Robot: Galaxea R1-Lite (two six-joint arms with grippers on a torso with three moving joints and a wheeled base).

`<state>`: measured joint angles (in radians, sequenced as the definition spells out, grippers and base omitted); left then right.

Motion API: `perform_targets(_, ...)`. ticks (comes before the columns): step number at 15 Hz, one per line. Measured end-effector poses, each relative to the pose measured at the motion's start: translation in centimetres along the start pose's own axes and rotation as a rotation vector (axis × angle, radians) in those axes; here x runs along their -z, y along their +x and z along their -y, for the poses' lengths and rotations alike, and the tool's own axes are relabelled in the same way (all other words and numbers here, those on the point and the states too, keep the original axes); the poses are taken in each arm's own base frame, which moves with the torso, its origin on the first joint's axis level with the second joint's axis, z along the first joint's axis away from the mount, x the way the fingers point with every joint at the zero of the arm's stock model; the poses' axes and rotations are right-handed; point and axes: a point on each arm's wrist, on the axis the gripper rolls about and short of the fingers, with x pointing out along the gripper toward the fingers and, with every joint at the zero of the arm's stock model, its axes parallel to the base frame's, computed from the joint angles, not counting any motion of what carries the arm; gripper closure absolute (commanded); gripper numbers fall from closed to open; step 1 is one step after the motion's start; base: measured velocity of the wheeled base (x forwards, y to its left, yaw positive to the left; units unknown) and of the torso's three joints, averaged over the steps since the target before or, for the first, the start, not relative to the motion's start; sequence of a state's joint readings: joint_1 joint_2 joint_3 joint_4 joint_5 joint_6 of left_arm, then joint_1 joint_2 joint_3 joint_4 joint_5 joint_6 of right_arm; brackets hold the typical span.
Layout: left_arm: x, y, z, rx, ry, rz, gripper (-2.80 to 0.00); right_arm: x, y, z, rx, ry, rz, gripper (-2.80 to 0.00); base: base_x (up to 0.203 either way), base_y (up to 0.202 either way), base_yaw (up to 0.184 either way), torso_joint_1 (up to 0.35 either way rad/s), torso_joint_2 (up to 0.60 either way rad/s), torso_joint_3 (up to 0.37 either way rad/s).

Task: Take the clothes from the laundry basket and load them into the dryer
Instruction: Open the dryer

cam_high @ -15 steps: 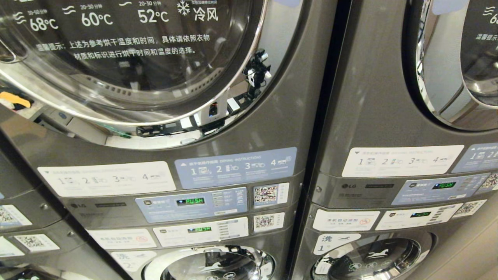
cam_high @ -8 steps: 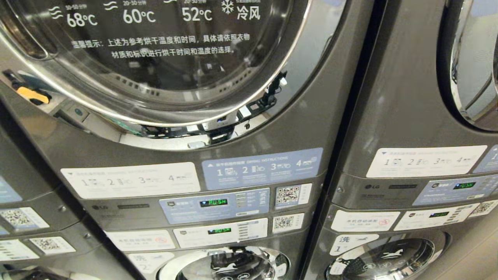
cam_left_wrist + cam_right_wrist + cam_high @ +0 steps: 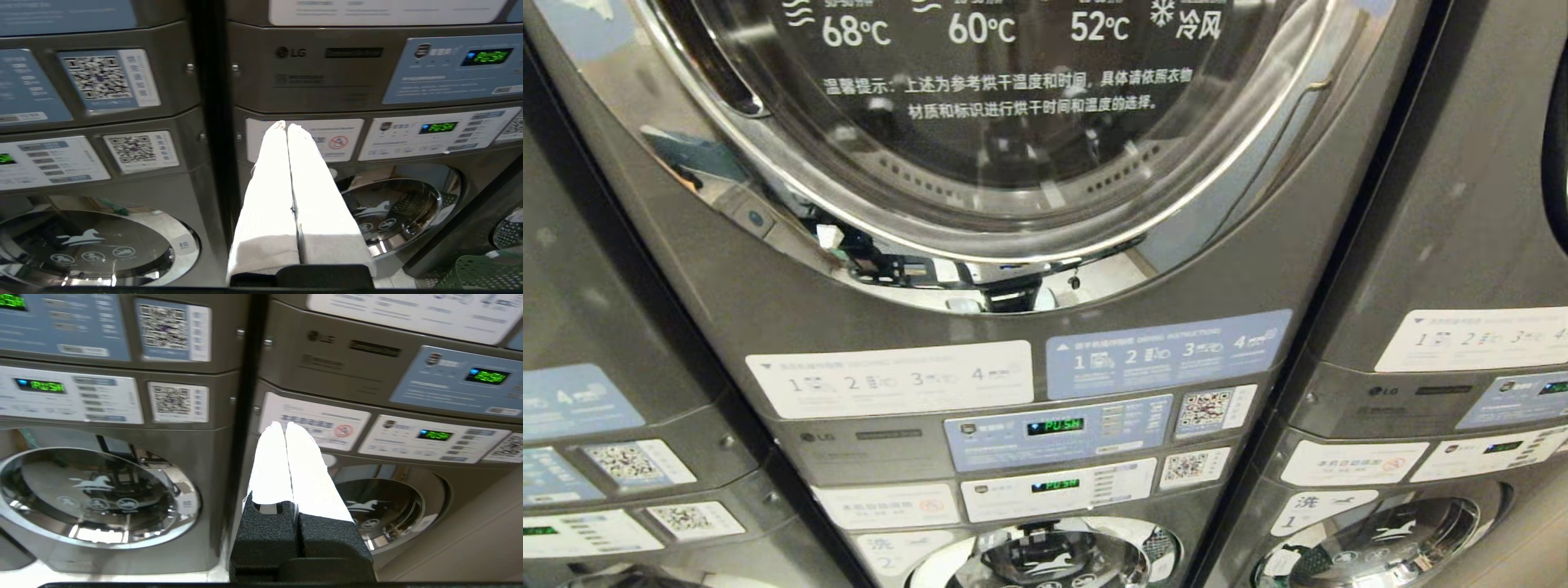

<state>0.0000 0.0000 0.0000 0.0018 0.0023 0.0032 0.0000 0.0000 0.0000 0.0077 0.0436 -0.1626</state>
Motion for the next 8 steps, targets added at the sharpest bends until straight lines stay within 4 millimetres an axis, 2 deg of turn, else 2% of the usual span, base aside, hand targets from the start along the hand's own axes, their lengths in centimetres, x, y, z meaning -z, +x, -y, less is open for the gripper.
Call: perform_targets(8,0.0,0.0,0.0,0.0,0.0,0.0,0.0,0.01,0.0,-0.01,-0.003,-0.002,0.0,0.0,0.0,0.196,-0.001,0.003,0.0,0.001)
